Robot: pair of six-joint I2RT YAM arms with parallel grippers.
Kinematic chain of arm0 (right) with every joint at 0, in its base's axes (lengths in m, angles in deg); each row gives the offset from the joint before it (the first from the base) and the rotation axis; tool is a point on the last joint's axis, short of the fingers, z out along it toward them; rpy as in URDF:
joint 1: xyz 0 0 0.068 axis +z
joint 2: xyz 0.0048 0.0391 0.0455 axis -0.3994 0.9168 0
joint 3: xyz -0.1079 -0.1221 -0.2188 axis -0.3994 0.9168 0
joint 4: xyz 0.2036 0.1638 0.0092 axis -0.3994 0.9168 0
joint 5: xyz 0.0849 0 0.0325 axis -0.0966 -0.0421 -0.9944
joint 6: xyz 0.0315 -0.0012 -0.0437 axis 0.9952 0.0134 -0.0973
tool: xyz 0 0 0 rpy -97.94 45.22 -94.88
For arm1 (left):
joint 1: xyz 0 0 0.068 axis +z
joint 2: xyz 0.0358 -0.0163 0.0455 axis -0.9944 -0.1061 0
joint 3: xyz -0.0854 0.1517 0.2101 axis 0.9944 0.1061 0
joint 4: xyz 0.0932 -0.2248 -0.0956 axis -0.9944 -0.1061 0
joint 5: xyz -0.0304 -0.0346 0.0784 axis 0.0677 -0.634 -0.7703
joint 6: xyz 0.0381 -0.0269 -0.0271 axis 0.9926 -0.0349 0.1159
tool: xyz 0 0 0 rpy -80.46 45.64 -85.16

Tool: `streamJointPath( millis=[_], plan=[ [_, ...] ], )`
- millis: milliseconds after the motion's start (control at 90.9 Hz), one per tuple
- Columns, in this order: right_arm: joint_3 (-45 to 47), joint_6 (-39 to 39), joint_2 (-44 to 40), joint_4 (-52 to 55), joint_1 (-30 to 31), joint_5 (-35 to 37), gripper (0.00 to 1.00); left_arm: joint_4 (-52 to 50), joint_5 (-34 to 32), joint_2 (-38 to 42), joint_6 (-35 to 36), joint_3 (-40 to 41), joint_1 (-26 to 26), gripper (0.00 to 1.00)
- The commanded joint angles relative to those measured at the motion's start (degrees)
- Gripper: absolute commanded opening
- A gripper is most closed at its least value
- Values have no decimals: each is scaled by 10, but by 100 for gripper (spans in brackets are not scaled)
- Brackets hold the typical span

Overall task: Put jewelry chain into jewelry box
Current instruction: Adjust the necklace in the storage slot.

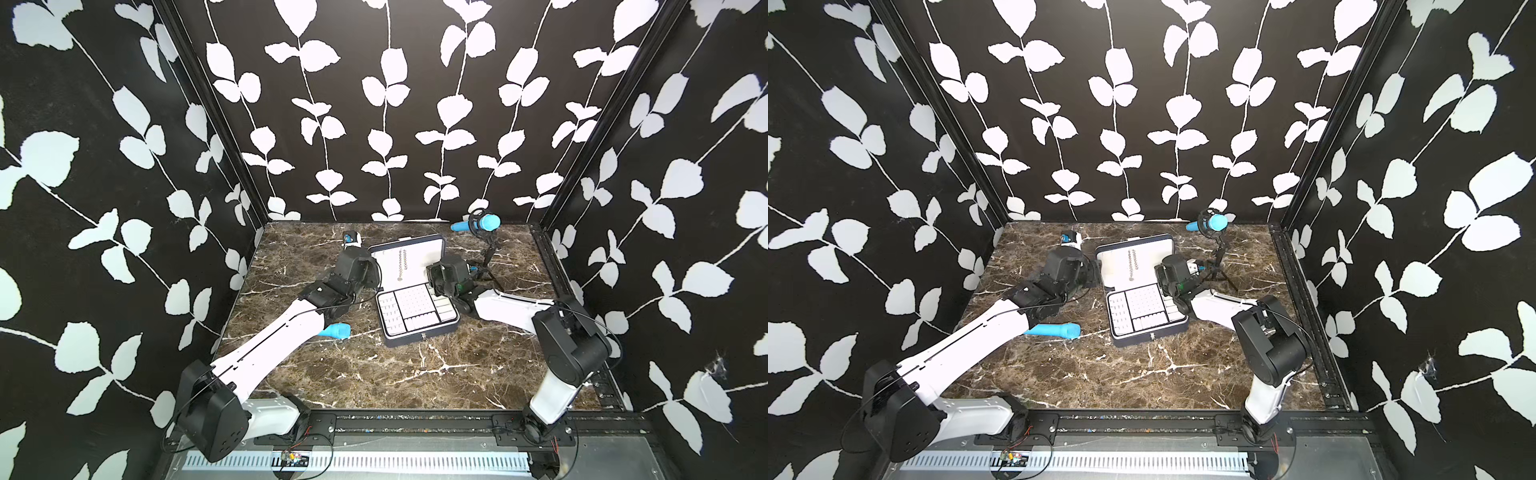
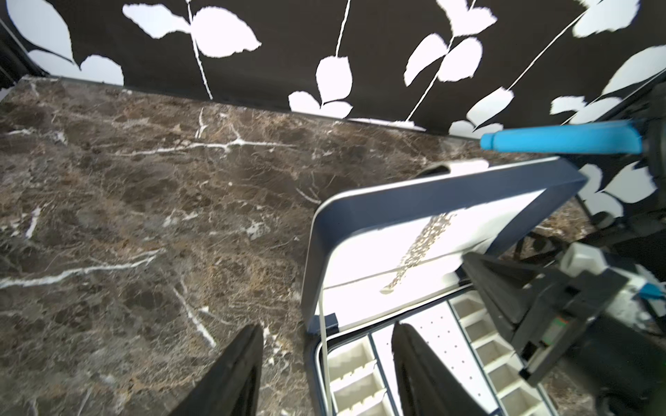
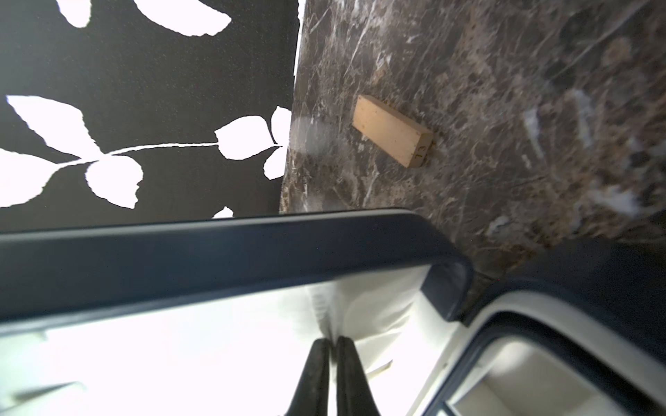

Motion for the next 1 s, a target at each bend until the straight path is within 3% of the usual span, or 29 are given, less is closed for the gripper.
streamJointPath(
  millis=[0, 308, 451, 616, 737, 990],
  plan=[
    [-16, -11, 1, -8, 7, -6, 16, -9, -16, 22, -9, 8, 1, 60],
    [-12, -20, -10, 2, 5, -12, 37, -15, -18, 23, -18, 16, 3, 61],
    [2, -64, -43, 15, -5, -53, 52, -19, -18, 28, -22, 22, 4, 61],
    [7, -207, -117, 119, -26, -139, 66, -19, -11, 38, -26, 38, 3, 61],
    [7, -331, -165, 211, -42, -190, 70, -31, -3, 38, -26, 42, 4, 61],
    [40, -603, -272, 332, -53, -186, 73, -50, 0, 64, -31, 61, 5, 62]
  ],
)
